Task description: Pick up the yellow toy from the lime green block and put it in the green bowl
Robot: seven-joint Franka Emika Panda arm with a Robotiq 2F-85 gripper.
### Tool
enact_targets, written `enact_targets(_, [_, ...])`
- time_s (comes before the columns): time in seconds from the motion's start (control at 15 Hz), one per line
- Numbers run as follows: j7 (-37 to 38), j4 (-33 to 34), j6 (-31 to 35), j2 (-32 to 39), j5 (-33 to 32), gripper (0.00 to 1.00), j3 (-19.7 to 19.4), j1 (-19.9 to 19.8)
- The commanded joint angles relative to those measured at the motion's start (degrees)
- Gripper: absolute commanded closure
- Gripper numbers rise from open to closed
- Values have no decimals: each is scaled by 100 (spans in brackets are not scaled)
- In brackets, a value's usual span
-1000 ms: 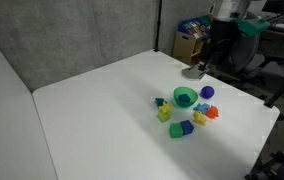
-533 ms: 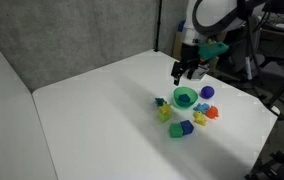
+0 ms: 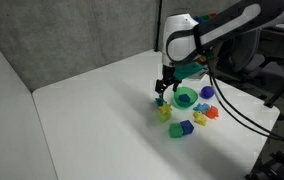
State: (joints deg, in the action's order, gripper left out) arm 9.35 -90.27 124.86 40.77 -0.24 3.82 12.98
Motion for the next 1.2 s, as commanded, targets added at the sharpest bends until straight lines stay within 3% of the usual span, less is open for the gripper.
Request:
enact_targets(0.0, [418, 645, -85, 605, -269, 0, -193, 219])
enact_targets(0.67, [923, 1279, -152, 1457, -439, 0, -457, 528])
enact_targets(0.8, [951, 1343, -176, 1552, -464, 26, -495, 565])
enact_targets(1.13, [1011, 1471, -317, 1634, -533, 66, -550, 575])
